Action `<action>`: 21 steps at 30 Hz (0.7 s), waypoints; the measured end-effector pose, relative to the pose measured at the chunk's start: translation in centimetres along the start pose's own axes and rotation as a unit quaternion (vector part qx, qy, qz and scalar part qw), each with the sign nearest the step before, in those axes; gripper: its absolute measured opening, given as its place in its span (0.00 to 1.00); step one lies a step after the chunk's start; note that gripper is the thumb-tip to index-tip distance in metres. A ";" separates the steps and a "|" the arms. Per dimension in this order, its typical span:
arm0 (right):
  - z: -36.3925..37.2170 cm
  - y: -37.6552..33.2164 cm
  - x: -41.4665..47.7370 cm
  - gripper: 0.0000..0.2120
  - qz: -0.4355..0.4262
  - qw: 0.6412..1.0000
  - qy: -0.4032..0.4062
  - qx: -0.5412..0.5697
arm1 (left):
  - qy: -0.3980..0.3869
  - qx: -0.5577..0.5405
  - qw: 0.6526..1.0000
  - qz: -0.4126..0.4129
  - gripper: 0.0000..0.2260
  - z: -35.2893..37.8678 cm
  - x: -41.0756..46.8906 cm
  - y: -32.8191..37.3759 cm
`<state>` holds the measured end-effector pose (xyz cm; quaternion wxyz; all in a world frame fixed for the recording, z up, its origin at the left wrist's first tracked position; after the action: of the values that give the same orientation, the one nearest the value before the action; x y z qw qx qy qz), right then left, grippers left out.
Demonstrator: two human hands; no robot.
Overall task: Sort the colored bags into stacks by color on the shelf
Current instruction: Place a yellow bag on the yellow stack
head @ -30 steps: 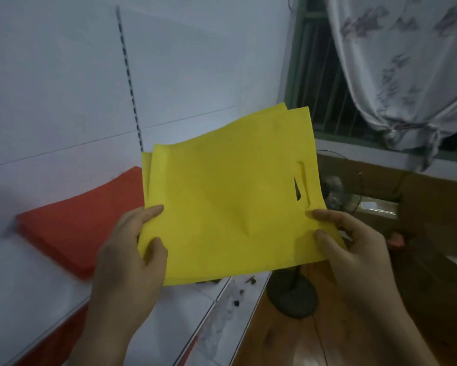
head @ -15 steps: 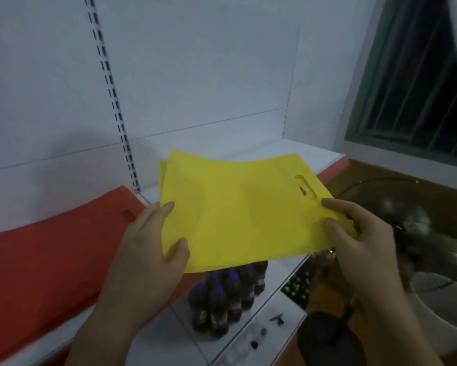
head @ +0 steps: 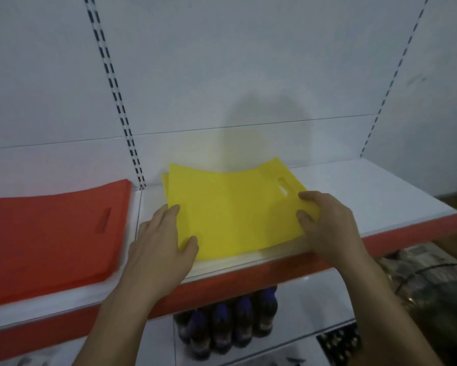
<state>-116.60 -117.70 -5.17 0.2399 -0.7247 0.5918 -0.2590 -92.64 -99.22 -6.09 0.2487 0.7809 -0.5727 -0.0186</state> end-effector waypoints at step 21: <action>1.8 1.6 1.6 0.26 -0.017 0.982 -0.061 -0.178 | -0.058 0.057 0.992 -0.101 0.35 2.0 1.5 0.2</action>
<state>-116.32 -119.52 -7.40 0.1388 -0.7802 0.6001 -0.1089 -92.90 -101.36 -7.34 0.1673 0.8454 -0.5041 -0.0566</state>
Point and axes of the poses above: each hand's wrist, its own x-axis towards the middle knuckle, its own z-axis out of the palm, y = z × x, the point moved 5 cm from there along x, towards the middle knuckle, and after that the axes turned 14 degrees about z, right-handed, at the moved point
